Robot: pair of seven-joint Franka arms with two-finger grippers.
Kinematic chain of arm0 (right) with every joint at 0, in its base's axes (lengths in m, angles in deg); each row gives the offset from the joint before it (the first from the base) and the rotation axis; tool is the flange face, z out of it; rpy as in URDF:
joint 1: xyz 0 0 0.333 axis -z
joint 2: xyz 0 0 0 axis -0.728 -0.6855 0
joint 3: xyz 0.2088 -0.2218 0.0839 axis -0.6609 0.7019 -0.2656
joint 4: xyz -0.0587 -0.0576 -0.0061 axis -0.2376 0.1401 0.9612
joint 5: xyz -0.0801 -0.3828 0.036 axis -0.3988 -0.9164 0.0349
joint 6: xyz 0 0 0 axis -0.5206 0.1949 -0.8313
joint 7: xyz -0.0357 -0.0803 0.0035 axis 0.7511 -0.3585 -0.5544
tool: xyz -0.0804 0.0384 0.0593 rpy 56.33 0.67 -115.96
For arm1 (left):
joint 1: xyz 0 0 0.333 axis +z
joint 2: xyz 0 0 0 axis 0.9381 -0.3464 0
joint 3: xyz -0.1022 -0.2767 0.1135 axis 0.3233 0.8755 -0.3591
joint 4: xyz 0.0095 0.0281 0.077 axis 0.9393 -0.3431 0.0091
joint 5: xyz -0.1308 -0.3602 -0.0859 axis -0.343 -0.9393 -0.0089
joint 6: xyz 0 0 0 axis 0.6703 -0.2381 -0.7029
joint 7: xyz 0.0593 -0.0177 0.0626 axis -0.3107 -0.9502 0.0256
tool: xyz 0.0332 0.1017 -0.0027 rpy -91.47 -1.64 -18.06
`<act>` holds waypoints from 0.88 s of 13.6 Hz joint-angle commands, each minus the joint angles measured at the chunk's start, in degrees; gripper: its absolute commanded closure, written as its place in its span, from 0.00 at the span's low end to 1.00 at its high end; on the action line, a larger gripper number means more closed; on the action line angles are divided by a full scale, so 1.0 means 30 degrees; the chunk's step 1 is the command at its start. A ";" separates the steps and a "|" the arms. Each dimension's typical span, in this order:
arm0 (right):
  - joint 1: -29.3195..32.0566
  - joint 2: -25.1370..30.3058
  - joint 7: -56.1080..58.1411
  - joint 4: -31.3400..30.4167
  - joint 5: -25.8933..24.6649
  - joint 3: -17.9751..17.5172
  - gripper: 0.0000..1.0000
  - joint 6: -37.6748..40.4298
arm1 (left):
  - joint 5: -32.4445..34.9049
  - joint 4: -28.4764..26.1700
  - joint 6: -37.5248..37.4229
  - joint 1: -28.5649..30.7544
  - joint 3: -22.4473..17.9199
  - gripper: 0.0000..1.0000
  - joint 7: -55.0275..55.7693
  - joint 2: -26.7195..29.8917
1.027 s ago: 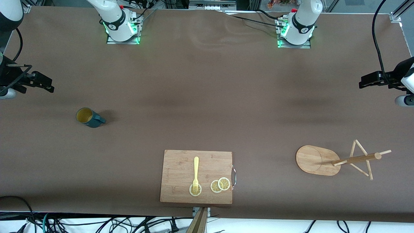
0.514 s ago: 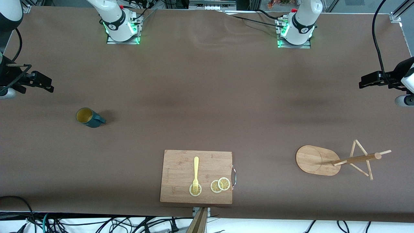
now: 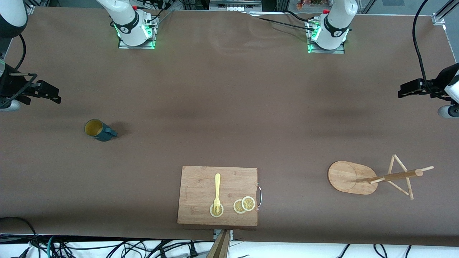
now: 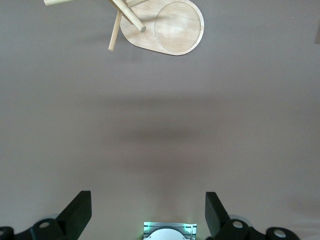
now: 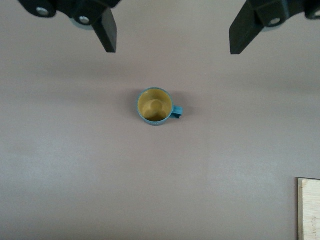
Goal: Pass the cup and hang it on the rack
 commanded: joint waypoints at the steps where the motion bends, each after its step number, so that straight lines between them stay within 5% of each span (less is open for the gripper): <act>1: -0.0052 0.0102 0.0108 -0.0120 -0.0064 -0.0014 0.00 0.0063 | -0.0285 0.0563 -0.0182 0.0203 0.0139 0.00 0.0108 -0.0243; 6: 0.0094 -0.0160 0.0050 -0.0383 0.0112 0.0073 0.00 0.0798 | -0.0285 0.0563 -0.0153 0.0203 0.0139 0.00 0.0108 -0.0243; 9: 0.0124 -0.0103 -0.1061 -0.2220 -0.0005 0.0424 0.00 0.0508 | -0.0285 0.0562 -0.0153 0.0203 0.0139 0.00 0.0108 -0.0243; 12: 0.0183 0.0160 -0.0452 -0.6113 0.0083 0.1565 0.00 -0.5035 | -0.0285 0.0563 -0.0124 0.0203 0.0139 0.00 0.0078 -0.0301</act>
